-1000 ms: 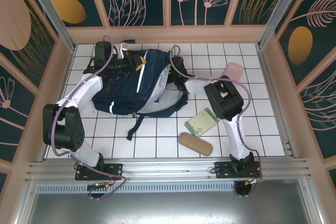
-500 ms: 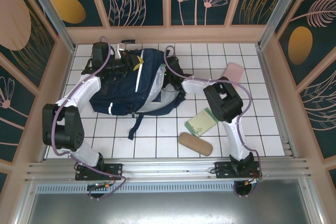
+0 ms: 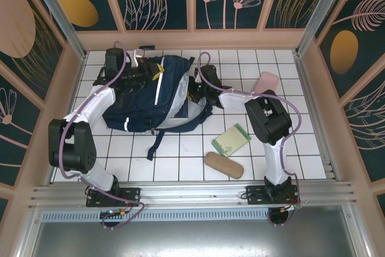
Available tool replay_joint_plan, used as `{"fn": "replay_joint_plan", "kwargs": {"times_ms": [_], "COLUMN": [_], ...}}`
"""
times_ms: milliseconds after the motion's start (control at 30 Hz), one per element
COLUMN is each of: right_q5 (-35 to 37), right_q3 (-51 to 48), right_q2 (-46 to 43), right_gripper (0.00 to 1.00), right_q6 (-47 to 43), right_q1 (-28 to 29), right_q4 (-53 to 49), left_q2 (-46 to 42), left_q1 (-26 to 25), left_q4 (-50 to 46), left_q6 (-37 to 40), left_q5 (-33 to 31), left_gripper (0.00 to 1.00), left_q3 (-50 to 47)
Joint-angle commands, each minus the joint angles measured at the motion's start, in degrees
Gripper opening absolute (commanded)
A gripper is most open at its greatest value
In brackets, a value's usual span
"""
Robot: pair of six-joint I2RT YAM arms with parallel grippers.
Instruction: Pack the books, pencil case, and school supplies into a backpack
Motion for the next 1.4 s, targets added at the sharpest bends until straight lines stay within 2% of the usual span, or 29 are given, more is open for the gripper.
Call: {"fn": "replay_joint_plan", "kwargs": {"times_ms": [0, 100, 167, 300, 400, 533, 600, 667, 700, 767, 833, 967, 1067, 1133, 1233, 1367], "right_q5": [0.5, 6.9, 12.5, 17.6, 15.9, 17.1, 18.5, 20.6, 20.3, 18.4, 15.5, 11.4, 10.0, 9.8, 8.8, 8.7], "right_q3": [-2.4, -5.3, -7.8, -16.6, -22.6, -25.6, -27.3, -29.1, -30.1, -32.6, -34.7, -37.4, -39.0, -39.6, -40.5, -41.4], "right_q2": [-6.8, -13.2, -17.6, -26.9, -31.4, -34.6, -36.7, -38.1, -38.8, -40.4, -41.4, -41.7, -42.0, -42.3, -42.6, -42.5], "right_gripper": [0.94, 0.91, 0.91, 0.91, 0.91, 0.91, 0.91, 0.92, 0.92, 0.92, 0.92, 0.92, 0.92, 0.92, 0.92, 0.92], "right_q6": [-4.9, -10.7, -13.2, -14.7, -16.0, -18.5, -19.9, -20.8, -21.2, -21.7, -21.9, -21.6, -21.4, -21.3, -21.0, -20.8], "right_q1": [-1.4, -1.7, -4.1, -8.7, -11.5, -11.8, -12.1, -13.6, -14.6, -16.9, -18.7, -20.7, -21.6, -22.3, -22.9, -23.5], "right_q4": [-2.7, -11.8, -17.6, -21.8, -23.4, -29.4, -31.6, -34.2, -34.7, -34.8, -34.5, -34.0, -33.6, -33.6, -33.2, -32.9], "left_q2": [-2.8, -3.3, -3.0, -0.4, 3.2, 5.3, 4.6, 2.9, 1.7, -1.1, -1.9, -0.6, 2.0, 3.7, 4.9, 8.9], "left_q1": [0.6, 0.4, 0.1, -3.2, -7.1, -9.5, -9.5, -9.5, -9.5, -10.6, -14.2, -22.8, -28.5, -30.3, -31.8, -34.7], "left_q4": [5.3, 5.4, 4.4, 4.2, 2.2, -3.9, -10.2, -17.0, -17.9, -17.8, -19.7, -18.0, -19.1, -18.5, -13.2, -7.5], "left_q6": [0.0, 0.2, 1.3, 2.8, 4.4, 8.6, 13.7, 20.0, 21.1, 22.0, 24.2, 24.9, 27.1, 26.6, 24.4, 22.7], "left_q5": [2.4, 1.5, 0.5, -0.1, -0.1, -4.0, -9.3, -16.4, -17.4, -17.2, -17.6, -9.9, -12.0, -12.8, -9.5, -1.7], "left_gripper": [0.00, 0.00, 0.00, 0.00, 0.09, 0.35, 0.42, 0.44, 0.45, 0.46, 0.48, 0.48, 0.48, 0.48, 0.48, 0.50], "left_q3": [0.0, -1.7, -2.8, -4.7, -2.6, -0.2, 1.0, 2.6, 2.6, 1.5, 1.8, -2.0, -3.5, -5.3, -9.0, -11.3]}}
